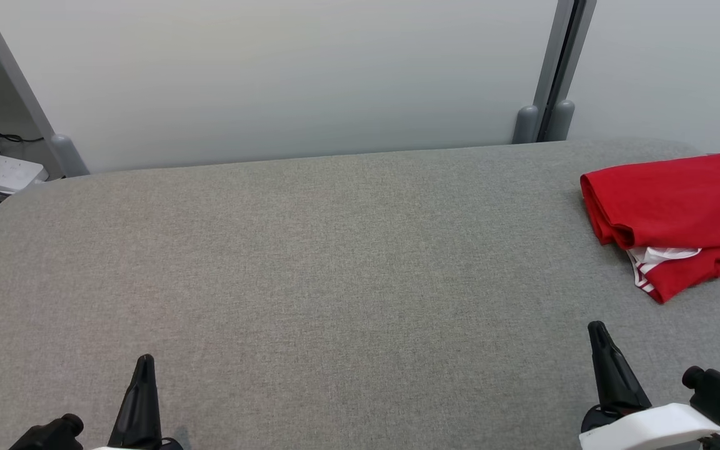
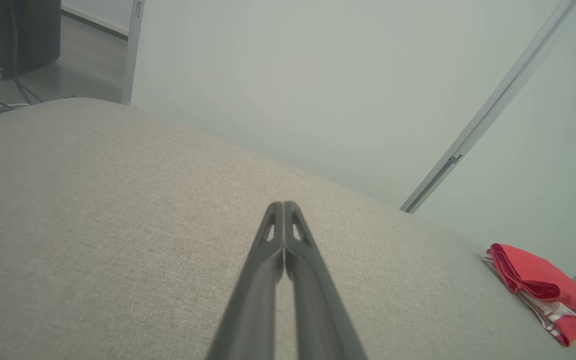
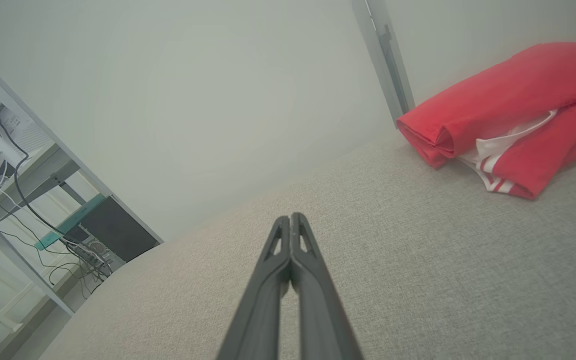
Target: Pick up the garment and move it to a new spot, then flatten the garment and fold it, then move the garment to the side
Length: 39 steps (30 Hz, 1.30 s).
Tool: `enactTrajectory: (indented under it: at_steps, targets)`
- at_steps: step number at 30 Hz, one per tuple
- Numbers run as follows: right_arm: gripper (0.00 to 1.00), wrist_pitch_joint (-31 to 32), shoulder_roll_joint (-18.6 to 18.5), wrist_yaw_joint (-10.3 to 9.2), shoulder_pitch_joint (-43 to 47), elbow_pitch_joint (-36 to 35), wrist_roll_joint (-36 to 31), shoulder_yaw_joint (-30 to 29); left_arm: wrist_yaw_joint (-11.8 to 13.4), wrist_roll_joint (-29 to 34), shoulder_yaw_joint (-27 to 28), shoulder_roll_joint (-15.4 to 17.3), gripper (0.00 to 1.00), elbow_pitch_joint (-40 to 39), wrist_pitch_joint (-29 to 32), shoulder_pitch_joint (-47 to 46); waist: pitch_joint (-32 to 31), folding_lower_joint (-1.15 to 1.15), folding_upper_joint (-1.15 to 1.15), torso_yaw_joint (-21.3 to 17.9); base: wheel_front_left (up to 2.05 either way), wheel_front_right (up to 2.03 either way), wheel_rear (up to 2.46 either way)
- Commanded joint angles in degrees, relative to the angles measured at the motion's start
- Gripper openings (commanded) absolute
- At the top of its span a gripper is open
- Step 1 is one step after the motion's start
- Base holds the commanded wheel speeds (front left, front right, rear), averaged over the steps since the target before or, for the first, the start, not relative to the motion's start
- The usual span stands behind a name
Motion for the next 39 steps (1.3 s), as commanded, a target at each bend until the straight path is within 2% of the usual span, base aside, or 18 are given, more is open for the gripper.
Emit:
enactTrajectory:
  at_steps: [1, 39]
  targets:
    - [0.0, 0.56, -0.66, 0.0, -2.38, -1.33, 2.18, -0.22, -0.68, -2.42, 0.73, 0.81, 0.0, -1.0, 0.28, -2.93, 0.03, -0.01, 0.0, 0.06, 0.0, 0.0, 0.0]
    - [0.0, 6.38, -0.96, -0.01, -4.05, 0.21, 25.59, -4.18, -1.99, -27.16, 1.57, 1.11, 0.0, 2.18, 6.53, -7.32, 0.68, -0.01, 0.0, 1.14, 0.0, 0.0, 0.0]
